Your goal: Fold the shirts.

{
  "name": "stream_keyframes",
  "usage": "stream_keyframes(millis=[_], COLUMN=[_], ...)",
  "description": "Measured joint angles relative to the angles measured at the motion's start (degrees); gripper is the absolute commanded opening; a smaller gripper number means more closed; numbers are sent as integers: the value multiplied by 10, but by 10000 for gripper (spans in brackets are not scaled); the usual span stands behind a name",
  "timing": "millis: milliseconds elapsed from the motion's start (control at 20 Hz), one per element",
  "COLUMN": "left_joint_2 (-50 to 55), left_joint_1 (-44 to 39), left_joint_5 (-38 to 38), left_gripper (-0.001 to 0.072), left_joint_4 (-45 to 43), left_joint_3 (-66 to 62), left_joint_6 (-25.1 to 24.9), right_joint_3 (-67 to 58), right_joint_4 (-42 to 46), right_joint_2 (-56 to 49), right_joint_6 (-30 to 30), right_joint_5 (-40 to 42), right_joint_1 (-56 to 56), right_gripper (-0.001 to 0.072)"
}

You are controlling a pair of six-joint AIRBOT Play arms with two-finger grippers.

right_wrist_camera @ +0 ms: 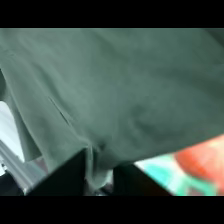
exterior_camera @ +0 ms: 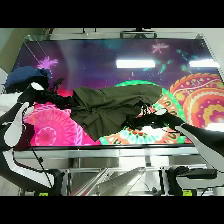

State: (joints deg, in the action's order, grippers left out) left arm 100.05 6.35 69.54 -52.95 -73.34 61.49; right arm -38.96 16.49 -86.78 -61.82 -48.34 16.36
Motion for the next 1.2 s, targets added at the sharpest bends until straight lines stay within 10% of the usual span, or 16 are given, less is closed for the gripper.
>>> stream_keyframes(millis=[300, 700, 850, 1200], left_joint_2=[4, 5, 5, 5], left_joint_1=[0, 0, 1, 15], left_joint_5=[4, 2, 1, 70], left_gripper=[705, 705, 706, 705], left_joint_4=[-1, 0, 0, -1], left_joint_3=[-9, -10, -10, -7], left_joint_6=[-1, -5, -5, 4], right_joint_3=[-70, -476, -599, -707], right_joint_4=[-54, -60, -59, -62], right_joint_2=[37, -100, -211, -297], right_joint_6=[40, 115, 135, 110], right_joint_5=[-22, 99, 164, 83], right_joint_1=[-8, -139, -156, -230], right_gripper=[22, 29, 379, 372])
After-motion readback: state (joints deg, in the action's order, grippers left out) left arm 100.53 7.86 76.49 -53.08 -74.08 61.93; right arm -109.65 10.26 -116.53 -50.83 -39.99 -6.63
